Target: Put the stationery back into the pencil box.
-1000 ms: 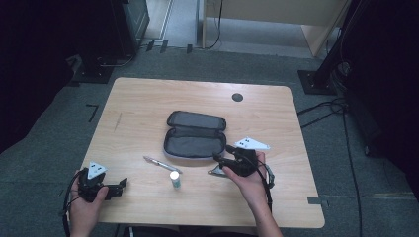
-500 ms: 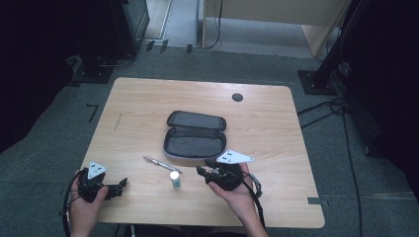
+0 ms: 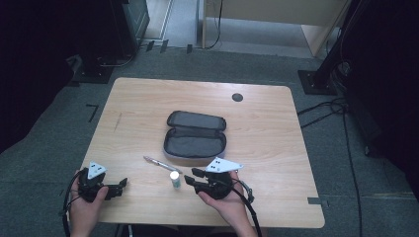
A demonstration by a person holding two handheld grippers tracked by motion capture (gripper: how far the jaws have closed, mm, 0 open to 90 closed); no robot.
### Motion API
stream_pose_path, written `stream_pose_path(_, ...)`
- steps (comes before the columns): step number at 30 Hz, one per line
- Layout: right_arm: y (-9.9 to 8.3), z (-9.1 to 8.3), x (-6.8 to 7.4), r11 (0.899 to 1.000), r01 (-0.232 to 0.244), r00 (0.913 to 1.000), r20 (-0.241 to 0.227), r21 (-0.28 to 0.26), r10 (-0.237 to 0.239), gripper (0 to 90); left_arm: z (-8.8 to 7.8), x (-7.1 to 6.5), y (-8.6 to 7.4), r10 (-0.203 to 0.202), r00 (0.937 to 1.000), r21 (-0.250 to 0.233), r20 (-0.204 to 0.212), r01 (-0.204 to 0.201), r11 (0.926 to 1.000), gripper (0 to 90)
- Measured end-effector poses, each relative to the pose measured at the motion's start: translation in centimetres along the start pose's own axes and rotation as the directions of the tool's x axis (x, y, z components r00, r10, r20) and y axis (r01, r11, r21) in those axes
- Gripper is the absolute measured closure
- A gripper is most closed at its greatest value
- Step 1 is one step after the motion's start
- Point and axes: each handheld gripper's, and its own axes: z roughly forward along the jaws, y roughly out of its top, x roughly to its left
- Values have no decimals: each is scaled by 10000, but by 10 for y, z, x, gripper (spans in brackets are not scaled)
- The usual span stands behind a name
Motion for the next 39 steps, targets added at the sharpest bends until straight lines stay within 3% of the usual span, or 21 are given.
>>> stream_pose_path(5,0,7,10,9999,108,9992,-375,44,-107,568,0,0,0,2,10000,3,3,-2,10000,0)
stream_pose_path(8,0,12,14,9998,174,9998,27,-128,-173,581,0,0,0,2,10000,2,2,-2,10000,0)
stream_pose_path(11,0,16,15,9998,-1,9999,-111,-194,-1,580,0,0,0,-1,10000,2,2,1,10000,0)
stream_pose_path(19,1,26,23,9997,199,9997,-116,-126,-201,574,0,0,0,1,10000,1,-1,-1,10000,0)
stream_pose_path(29,-2,40,30,9973,723,9944,786,-116,-711,576,0,0,0,2,10000,1,3,-2,10000,0)
stream_pose_path(39,-5,46,36,9933,1157,9859,1224,-70,-1140,627,0,0,0,1,10000,2,1,-1,10000,0)
